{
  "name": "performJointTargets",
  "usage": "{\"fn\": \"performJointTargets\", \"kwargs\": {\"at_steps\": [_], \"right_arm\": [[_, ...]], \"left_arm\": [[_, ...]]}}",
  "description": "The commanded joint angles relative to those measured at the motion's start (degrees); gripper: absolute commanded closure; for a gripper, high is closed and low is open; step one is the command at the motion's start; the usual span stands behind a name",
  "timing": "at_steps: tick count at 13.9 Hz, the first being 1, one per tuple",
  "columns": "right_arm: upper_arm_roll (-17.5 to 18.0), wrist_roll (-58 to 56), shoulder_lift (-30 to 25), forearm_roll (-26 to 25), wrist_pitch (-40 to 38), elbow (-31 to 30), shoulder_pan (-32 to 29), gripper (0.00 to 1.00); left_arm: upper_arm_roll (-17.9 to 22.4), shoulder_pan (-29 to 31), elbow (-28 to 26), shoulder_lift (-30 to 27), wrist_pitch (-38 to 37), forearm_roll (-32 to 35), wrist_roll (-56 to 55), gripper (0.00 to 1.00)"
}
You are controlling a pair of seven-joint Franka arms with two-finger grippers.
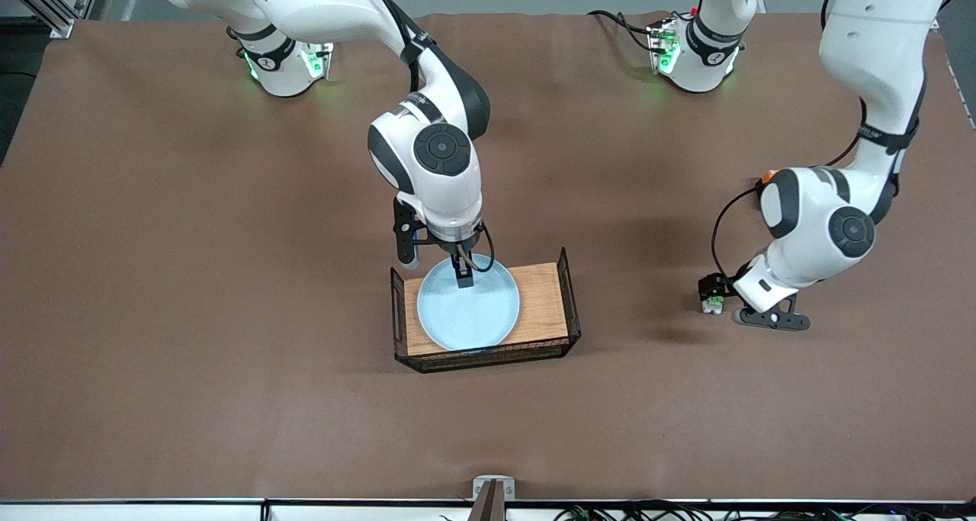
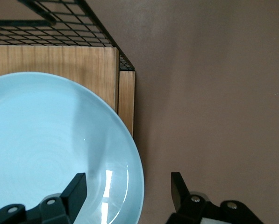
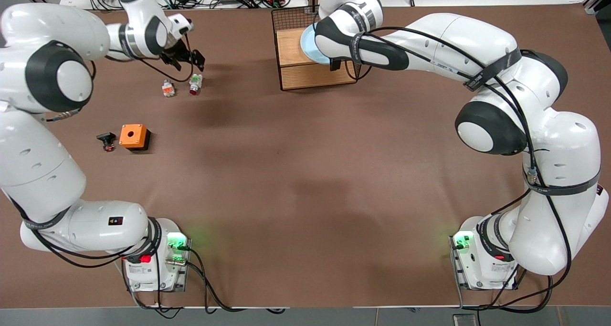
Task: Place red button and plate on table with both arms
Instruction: 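Set the button down, open the left gripper while the right gripper grips the plate, then retract the left gripper while the right gripper lifts the plate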
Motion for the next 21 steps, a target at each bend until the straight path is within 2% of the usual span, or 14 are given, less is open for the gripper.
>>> {"fn": "performJointTargets", "kwargs": {"at_steps": [1, 3, 6, 10, 11, 17, 21], "right_arm": [[0.5, 0.5, 0.0, 1.0, -0.4, 0.3, -0.4, 0.31], [0.5, 0.5, 0.0, 1.0, -0.4, 0.4, -0.5, 0.45], [0.5, 0.2, 0.0, 1.0, -0.4, 0.4, -0.5, 0.62], [0.5, -4.6, 0.0, 1.0, -0.3, 0.4, -0.2, 0.92], [0.5, -4.7, 0.0, 1.0, -0.3, 0.4, -0.3, 0.95], [0.5, -4.8, -0.1, 1.0, -0.5, 0.5, -0.5, 0.99], [0.6, -4.8, -0.9, 0.9, -3.5, 1.1, 0.0, 0.98]], "left_arm": [[0.0, 1.3, 1.3, -6.7, -8.3, -0.2, -2.5, 0.0], [0.0, 1.4, 6.2, -8.0, -16.1, -0.1, -2.1, 0.0], [0.1, 1.3, 14.4, -9.7, -27.9, 0.0, -3.0, 0.0], [0.6, 1.3, 18.5, -14.7, -36.2, 0.2, -4.5, 0.0], [0.6, 1.3, 19.2, -15.9, -38.9, 0.5, -5.7, 0.0], [-0.2, 0.8, 19.8, -23.0, -47.7, 0.7, -12.0, 0.0], [-1.5, 0.7, 19.6, -25.7, -50.5, 0.8, -15.1, 0.0]]}}
